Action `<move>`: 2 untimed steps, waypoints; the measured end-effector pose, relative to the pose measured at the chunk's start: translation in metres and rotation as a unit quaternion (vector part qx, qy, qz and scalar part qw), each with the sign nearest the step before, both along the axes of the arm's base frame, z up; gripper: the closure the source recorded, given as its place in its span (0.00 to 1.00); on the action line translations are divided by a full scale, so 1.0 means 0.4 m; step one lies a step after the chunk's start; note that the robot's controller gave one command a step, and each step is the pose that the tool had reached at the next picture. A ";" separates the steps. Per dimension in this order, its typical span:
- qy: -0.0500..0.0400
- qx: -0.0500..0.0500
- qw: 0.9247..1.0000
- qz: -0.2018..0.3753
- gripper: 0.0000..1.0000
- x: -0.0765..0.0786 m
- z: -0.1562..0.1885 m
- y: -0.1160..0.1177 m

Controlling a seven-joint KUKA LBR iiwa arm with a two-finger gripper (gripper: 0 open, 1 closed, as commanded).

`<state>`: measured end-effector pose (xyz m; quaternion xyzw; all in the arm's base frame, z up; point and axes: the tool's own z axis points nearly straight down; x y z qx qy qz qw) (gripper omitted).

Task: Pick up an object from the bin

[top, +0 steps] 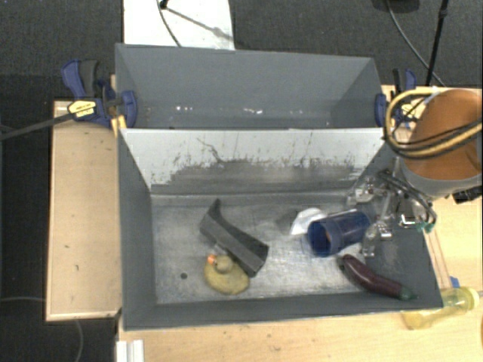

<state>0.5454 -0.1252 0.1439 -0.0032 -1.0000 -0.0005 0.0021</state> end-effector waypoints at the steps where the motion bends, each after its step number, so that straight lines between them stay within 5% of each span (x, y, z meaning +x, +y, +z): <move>1: -0.004 -0.001 1.000 0.002 0.00 0.005 0.010 0.001; 2: -0.004 -0.001 1.000 -0.010 1.00 0.037 -0.175 -0.021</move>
Offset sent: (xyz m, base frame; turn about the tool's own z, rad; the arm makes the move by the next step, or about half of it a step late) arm 0.0122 -0.0084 -0.0739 0.0257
